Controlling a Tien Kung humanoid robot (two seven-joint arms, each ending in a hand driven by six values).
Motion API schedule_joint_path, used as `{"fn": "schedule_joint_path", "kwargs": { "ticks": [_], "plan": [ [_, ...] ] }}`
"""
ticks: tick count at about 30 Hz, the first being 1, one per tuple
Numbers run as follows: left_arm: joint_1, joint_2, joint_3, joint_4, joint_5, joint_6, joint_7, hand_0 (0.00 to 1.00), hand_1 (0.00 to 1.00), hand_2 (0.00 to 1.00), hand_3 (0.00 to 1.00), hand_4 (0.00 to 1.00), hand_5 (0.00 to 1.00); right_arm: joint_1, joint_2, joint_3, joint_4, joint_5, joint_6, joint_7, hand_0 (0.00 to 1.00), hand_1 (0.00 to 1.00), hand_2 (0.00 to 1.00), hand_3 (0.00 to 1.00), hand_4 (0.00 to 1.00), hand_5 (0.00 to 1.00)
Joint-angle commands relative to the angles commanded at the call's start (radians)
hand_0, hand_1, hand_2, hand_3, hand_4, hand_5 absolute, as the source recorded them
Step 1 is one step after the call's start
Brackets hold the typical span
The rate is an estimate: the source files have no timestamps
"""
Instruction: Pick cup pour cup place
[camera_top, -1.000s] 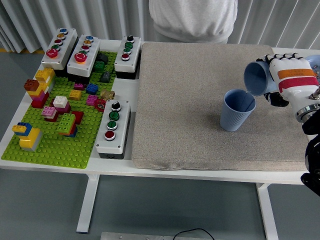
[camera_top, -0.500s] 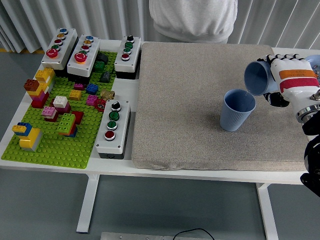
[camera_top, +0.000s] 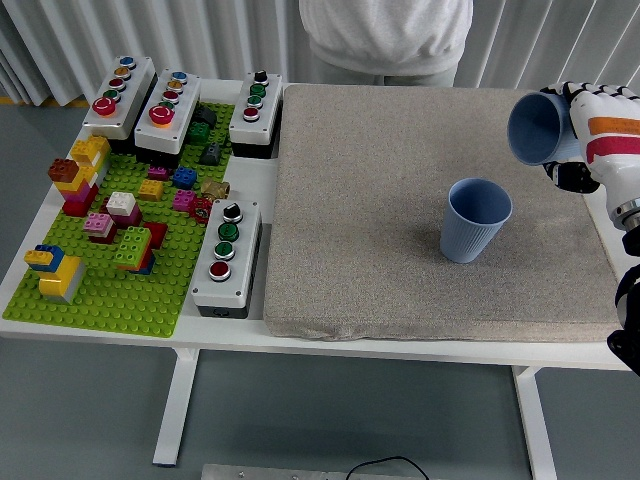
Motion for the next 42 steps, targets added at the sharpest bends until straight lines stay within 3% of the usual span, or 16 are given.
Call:
{"fn": "schedule_joint_path", "kwargs": {
  "ticks": [15,22,28,34,42],
  "plan": [
    [-0.006,-0.004,-0.001,0.001,0.006,0.000,0.000,0.739,0.732,0.801,0.668,0.521,0.925,-0.086,0.040,0.130,-0.080,0.245,-0.241,0.000,0.817,0.663,0.549,0.644,0.660,0.002],
    [-0.007,-0.006,-0.013,0.001,0.019,0.001,0.002,0.739,0.732,0.801,0.668,0.521,0.926,-0.128,0.072,0.200,-0.103,0.389,-0.345,0.053,0.817,0.659,0.538,0.643,0.661,0.002],
    [-0.007,-0.007,-0.009,0.001,0.016,0.000,0.001,0.739,0.732,0.801,0.668,0.522,0.926,-0.149,0.100,0.235,-0.119,0.517,-0.353,0.126,0.811,0.655,0.537,0.643,0.661,0.002],
    [-0.006,-0.007,-0.009,0.001,0.018,0.000,0.002,0.739,0.732,0.801,0.668,0.522,0.928,-0.177,0.131,0.275,-0.144,0.753,-0.353,0.250,0.807,0.655,0.539,0.642,0.662,0.002],
    [-0.002,-0.009,-0.028,0.001,0.042,0.001,0.007,0.739,0.732,0.801,0.668,0.522,0.929,-0.230,0.154,0.323,-0.168,0.946,-0.353,0.331,0.792,0.653,0.538,0.639,0.659,0.002]
  ]
}}
